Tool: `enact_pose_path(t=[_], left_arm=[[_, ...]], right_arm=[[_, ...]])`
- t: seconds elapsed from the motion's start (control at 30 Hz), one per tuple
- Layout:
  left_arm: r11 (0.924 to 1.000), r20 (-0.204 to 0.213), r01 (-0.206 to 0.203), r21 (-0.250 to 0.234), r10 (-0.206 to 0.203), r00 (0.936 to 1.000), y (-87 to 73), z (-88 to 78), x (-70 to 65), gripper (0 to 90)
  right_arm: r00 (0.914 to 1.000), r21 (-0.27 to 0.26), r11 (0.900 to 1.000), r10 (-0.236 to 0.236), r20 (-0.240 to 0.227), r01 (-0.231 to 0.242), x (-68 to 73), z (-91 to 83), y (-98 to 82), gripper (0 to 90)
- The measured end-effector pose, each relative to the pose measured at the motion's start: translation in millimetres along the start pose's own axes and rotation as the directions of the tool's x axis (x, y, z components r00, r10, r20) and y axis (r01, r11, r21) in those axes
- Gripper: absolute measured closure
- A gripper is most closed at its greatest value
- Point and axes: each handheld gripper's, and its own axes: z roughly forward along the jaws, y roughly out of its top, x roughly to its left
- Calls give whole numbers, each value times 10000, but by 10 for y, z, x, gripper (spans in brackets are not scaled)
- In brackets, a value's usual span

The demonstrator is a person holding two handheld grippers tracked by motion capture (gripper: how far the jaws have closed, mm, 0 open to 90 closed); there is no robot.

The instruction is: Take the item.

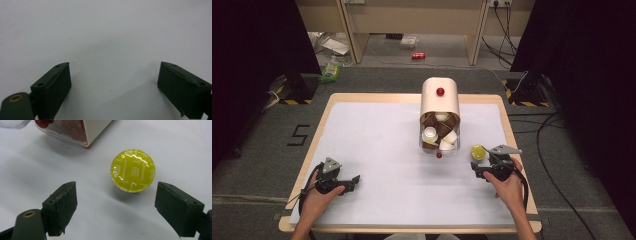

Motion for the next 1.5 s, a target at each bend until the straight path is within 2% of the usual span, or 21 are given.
enact_pose_path(t=[0.27,1.5], left_arm=[[10000,-1,-1,-2,1,10000,0,0,0,110],[10000,-8,-6,-3,6,10000,0,0,-1,110]], right_arm=[[9999,63,10000,7,-138,-6,65,-51,-92,188],[9997,325,9994,-60,-240,68,132,-228,-450,183]])
